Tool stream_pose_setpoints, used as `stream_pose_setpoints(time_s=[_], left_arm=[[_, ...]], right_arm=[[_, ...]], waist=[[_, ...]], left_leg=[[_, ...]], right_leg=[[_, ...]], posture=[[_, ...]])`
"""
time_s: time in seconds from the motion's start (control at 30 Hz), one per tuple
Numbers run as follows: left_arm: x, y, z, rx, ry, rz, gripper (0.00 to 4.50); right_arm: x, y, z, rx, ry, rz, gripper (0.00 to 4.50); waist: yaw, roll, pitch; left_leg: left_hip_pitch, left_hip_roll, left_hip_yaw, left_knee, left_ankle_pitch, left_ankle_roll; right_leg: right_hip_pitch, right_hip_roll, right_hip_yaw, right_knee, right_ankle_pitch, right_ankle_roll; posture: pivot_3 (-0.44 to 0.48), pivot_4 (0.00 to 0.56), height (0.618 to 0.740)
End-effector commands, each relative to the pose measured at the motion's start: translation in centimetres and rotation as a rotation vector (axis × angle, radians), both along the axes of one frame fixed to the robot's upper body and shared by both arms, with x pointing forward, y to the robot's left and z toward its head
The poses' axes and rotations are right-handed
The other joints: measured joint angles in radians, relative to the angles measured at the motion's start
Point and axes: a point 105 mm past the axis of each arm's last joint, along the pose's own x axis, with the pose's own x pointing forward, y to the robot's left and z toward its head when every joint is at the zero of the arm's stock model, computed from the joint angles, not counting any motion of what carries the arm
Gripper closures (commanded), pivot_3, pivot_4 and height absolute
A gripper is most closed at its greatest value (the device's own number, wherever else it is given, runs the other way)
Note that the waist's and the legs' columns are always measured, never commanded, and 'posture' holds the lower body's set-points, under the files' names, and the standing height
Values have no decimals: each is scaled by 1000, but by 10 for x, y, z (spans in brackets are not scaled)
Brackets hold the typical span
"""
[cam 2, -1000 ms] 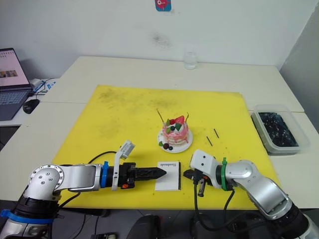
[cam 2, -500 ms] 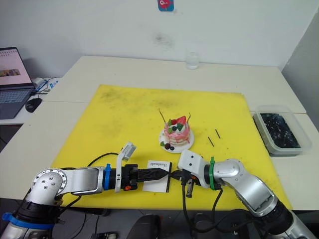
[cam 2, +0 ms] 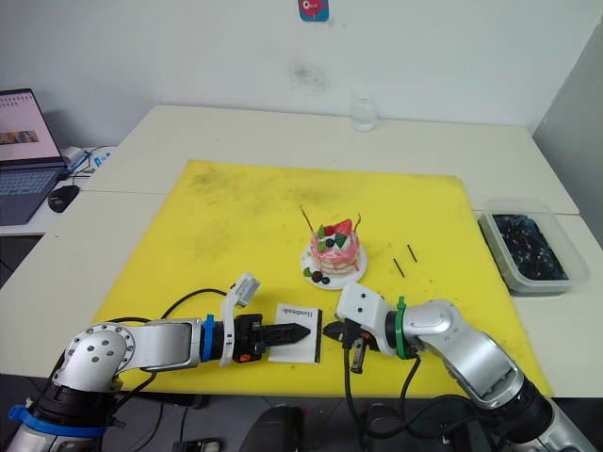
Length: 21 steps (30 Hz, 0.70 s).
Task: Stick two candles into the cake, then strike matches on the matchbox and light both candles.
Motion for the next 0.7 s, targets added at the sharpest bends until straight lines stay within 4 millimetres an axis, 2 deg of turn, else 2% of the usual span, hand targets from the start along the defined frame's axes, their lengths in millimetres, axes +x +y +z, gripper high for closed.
stream_pose_setpoints(time_s=[0.03,0.13,0.23,0.4,0.5,0.67,0.7], left_arm=[[-7,-10,14,-68,0,-75,4440],[-7,-20,31,-140,-12,-106,4489],[-1,-30,34,-175,-1,-88,4489],[1,-37,5,-127,70,-41,4489],[-2,-38,-9,-101,105,-35,4489],[-3,-35,-18,-75,113,-14,4489],[-3,-35,-19,-75,113,-15,4216]], right_arm=[[5,-6,22,40,-53,-26,4500],[7,-21,32,40,-61,-74,4500],[10,-38,37,20,-71,-123,4500],[8,-53,35,-19,-61,-161,4500],[5,-49,29,-25,-47,-154,4500],[2,-40,20,-32,-32,-131,4500],[1,-39,17,-37,-28,-124,4500]], waist=[[1,0,0],[2,0,0],[2,0,0],[-2,0,0],[-4,0,0],[-3,0,0],[-3,0,0]], left_leg=[[0,0,0,0,0,0],[-1,0,0,0,0,0],[-1,0,0,0,0,0],[-1,0,0,-1,0,0],[-1,0,-1,-1,0,0],[0,0,-1,-1,0,0],[0,0,-1,-1,0,0]], right_leg=[[0,0,0,0,0,0],[0,0,0,0,0,0],[0,0,0,0,0,0],[-1,1,0,0,0,0],[-1,3,-1,0,0,0],[0,3,0,0,0,0],[0,2,0,0,0,0]], posture=[[0,150,740],[0,150,740],[0,150,740],[0,150,740],[0,150,740],[0,150,740],[0,150,740]])
